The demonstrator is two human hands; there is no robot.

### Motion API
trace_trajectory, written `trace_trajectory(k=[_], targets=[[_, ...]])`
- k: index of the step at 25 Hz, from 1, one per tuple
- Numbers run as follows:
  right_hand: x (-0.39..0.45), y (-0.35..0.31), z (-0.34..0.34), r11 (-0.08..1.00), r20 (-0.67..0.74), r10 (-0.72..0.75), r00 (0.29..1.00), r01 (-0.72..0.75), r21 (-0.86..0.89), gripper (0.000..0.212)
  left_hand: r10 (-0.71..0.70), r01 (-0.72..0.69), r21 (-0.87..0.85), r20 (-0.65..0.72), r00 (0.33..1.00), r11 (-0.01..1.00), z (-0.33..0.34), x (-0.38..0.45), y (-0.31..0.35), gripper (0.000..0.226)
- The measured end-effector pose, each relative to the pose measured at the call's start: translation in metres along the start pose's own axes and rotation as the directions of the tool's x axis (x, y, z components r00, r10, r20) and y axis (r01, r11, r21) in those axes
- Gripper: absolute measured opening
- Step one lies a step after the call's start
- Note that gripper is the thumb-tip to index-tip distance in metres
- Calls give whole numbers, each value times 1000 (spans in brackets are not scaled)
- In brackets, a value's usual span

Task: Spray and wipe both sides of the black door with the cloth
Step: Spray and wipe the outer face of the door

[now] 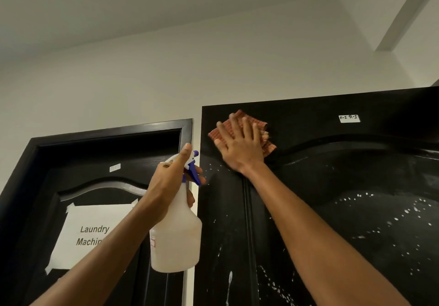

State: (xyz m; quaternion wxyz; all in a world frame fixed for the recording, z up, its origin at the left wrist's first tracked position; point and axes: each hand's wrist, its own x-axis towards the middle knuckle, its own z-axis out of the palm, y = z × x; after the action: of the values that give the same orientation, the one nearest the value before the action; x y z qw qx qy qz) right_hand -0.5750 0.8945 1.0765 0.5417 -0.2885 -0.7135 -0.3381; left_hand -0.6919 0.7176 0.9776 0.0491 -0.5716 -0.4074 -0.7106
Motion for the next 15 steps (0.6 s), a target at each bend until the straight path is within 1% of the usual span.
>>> trace_trajectory(k=[1, 3, 5, 7, 8, 9, 10, 11, 12, 13, 14, 15], targets=[[-16, -12, 6, 995, 22, -103, 994, 103, -5, 66, -12, 12, 8, -1, 1000, 1000, -2, -4, 0, 57], [-51, -25, 15, 962, 87, -273, 958, 274, 10, 62, -50, 50, 34, -6, 999, 998, -5, -14, -1, 57], [-84, -14, 14, 903, 166, -425, 890, 429, 13, 58, -90, 91, 45, -11, 996, 995, -4, -24, -1, 57], [-102, 11, 6, 842, 219, -523, 824, 539, -18, 58, -93, 92, 32, 9, 996, 995, 0, -34, 0, 55], [-104, 26, -1, 848, 214, -509, 834, 529, -42, 59, -83, 82, 27, 12, 997, 996, 4, -37, 1, 51], [-100, 39, -7, 888, 186, -435, 881, 453, -71, 60, -71, 71, 26, 8, 997, 997, 7, -40, 1, 46], [-93, 48, -10, 944, 138, -305, 942, 318, -87, 61, -63, 63, 23, 0, 998, 998, 9, -42, -1, 44], [-83, 51, -12, 987, 89, -132, 987, 139, -79, 62, -66, 66, 21, -5, 998, 998, 7, -45, -2, 44], [-70, 49, -12, 998, 41, 41, 998, -38, -51, 62, -71, 71, 23, -6, 997, 997, 5, -47, -4, 47], [-57, 44, -11, 985, -1, 172, 985, -172, -21, 63, -77, 78, 31, -10, 997, 997, 5, -51, -6, 52], [-46, 31, -9, 971, -26, 237, 971, -237, 10, 63, -82, 83, 39, -27, 996, 996, 3, -56, -10, 56], [-37, 17, -7, 973, -20, 231, 973, -230, 32, 63, -82, 83, 42, -42, 996, 996, 1, -61, -14, 58]])
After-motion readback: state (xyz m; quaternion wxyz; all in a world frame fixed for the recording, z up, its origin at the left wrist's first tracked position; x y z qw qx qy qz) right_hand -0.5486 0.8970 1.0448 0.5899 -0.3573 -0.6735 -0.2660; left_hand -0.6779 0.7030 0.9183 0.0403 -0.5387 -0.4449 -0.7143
